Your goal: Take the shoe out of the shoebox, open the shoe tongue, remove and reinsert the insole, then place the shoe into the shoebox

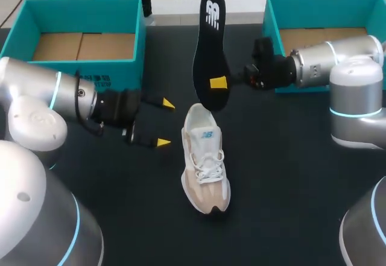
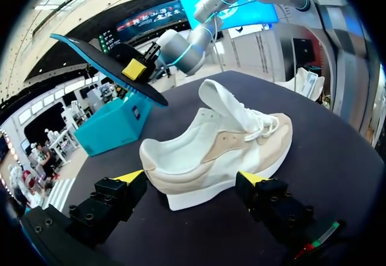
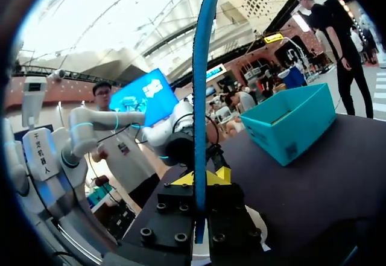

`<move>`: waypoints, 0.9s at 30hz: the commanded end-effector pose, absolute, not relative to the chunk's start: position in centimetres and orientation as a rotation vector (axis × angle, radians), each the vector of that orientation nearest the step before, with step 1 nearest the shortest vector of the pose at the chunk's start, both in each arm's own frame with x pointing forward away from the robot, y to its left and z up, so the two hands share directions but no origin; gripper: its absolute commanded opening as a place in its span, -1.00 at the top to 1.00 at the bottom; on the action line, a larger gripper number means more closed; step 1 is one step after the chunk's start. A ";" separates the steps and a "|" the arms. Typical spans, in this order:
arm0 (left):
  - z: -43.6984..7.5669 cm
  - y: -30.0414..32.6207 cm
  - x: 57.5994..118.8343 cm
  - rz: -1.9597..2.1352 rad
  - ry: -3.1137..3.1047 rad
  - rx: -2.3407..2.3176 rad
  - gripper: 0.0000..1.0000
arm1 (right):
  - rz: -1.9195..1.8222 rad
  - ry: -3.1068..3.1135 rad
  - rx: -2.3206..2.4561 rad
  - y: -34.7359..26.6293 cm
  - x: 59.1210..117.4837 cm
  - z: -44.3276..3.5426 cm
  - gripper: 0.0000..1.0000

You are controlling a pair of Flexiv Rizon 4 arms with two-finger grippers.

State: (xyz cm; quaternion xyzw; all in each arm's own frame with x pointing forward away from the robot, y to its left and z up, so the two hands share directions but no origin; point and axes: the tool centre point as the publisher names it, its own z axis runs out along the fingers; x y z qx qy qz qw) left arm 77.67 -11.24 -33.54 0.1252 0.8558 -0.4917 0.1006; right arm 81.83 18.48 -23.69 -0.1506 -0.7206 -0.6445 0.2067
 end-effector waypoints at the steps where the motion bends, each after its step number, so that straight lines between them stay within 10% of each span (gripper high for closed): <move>1: -33.1 -11.7 78.3 -1.419 2.584 0.374 -1.00 | -1.786 -2.002 -0.419 18.5 82.1 -24.7 1.00; 27: -33.9 -13.2 77.7 -1.382 2.658 0.474 -1.00 | -1.766 -2.008 -0.395 21.8 80.2 -28.4 1.00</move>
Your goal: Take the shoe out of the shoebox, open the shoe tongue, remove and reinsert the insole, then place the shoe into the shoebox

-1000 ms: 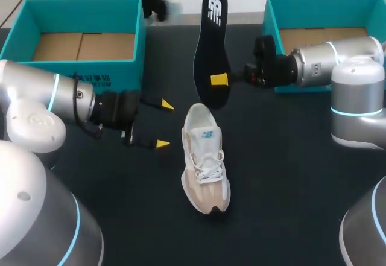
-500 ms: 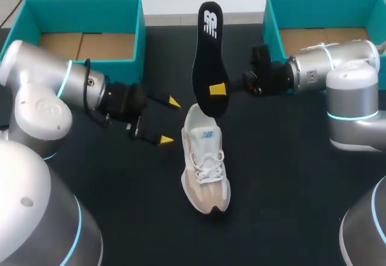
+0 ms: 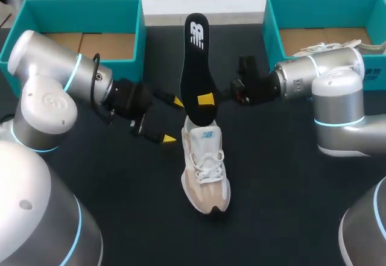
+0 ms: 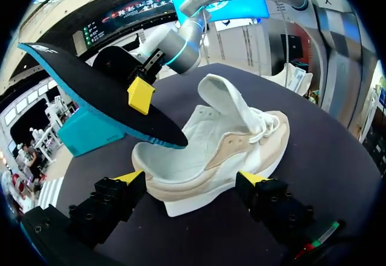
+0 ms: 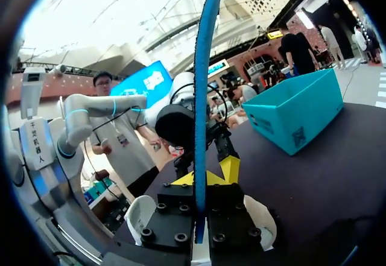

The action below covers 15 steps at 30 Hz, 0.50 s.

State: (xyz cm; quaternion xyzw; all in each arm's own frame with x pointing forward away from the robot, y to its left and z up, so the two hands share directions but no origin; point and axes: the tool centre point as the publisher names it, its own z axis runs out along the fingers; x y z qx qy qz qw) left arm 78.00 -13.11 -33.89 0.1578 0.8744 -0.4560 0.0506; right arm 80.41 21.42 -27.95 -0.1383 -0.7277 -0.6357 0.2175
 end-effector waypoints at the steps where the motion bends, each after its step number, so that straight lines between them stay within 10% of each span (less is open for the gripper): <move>1: -33.9 -13.2 77.7 -1.382 2.658 0.474 -1.00 | -1.782 -2.009 -0.394 21.9 80.1 -28.5 1.00; 15: -33.9 -13.2 77.7 -1.382 2.658 0.474 -1.00 | -1.762 -2.052 -0.431 21.9 80.0 -28.7 1.00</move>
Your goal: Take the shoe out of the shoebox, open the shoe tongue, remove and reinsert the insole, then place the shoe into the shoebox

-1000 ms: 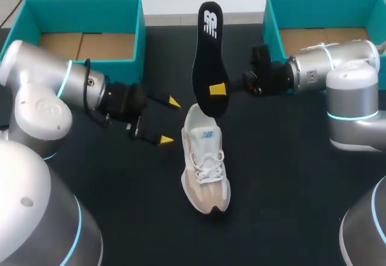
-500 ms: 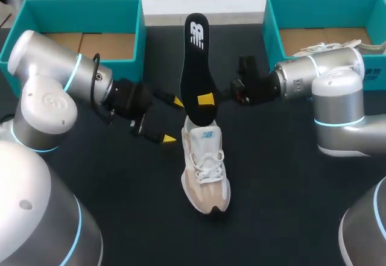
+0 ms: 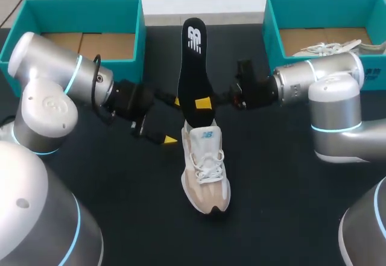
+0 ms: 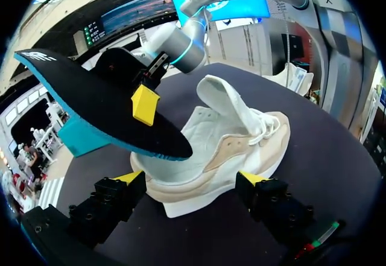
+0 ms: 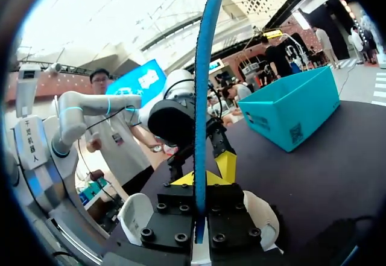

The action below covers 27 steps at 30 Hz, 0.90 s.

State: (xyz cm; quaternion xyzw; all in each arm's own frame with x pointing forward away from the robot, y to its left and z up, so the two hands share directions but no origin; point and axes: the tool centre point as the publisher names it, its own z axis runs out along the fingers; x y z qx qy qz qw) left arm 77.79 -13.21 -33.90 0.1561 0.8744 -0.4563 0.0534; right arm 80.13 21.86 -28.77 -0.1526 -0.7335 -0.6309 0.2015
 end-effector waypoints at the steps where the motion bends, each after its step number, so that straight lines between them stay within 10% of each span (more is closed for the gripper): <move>1: -33.9 -13.2 77.7 -1.382 2.658 0.474 -1.00 | -1.762 -2.052 -0.431 21.9 80.0 -28.7 1.00; 27: -33.9 -13.2 77.7 -1.382 2.658 0.474 -1.00 | -1.775 -2.082 -0.428 21.5 79.6 -32.8 1.00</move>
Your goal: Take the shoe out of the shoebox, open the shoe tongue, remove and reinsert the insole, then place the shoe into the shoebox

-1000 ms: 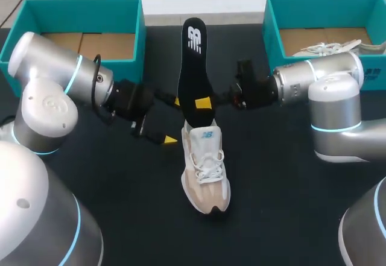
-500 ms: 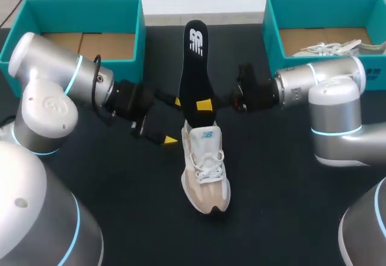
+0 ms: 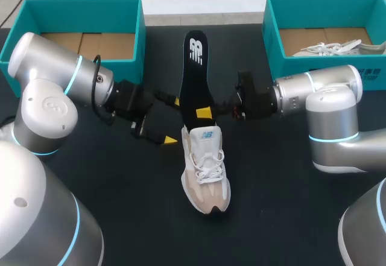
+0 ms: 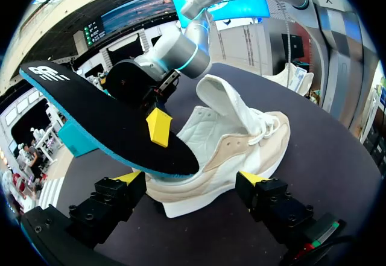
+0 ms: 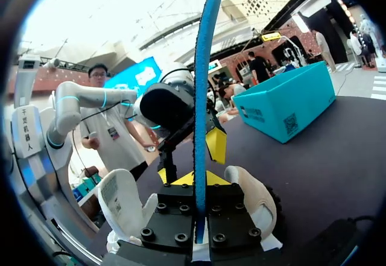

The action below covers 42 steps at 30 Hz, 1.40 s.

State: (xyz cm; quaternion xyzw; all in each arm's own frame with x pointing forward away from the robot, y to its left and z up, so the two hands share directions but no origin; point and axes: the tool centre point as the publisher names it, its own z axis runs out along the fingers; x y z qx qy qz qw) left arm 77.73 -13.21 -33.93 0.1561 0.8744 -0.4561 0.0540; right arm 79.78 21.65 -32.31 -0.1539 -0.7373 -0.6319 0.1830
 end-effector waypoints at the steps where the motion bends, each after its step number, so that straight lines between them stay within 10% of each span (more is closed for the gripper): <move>1: -33.9 -13.2 77.7 -1.382 2.658 0.474 -1.00 | -1.769 -2.092 -0.431 21.4 79.5 -33.0 1.00; 31: -33.9 -13.2 77.7 -1.382 2.658 0.474 -1.00 | -1.639 -2.079 -0.557 20.5 75.9 -37.5 1.00; 42: -33.9 -13.2 77.7 -1.382 2.658 0.474 -1.00 | -1.668 -2.094 -0.491 21.5 76.6 -35.6 0.29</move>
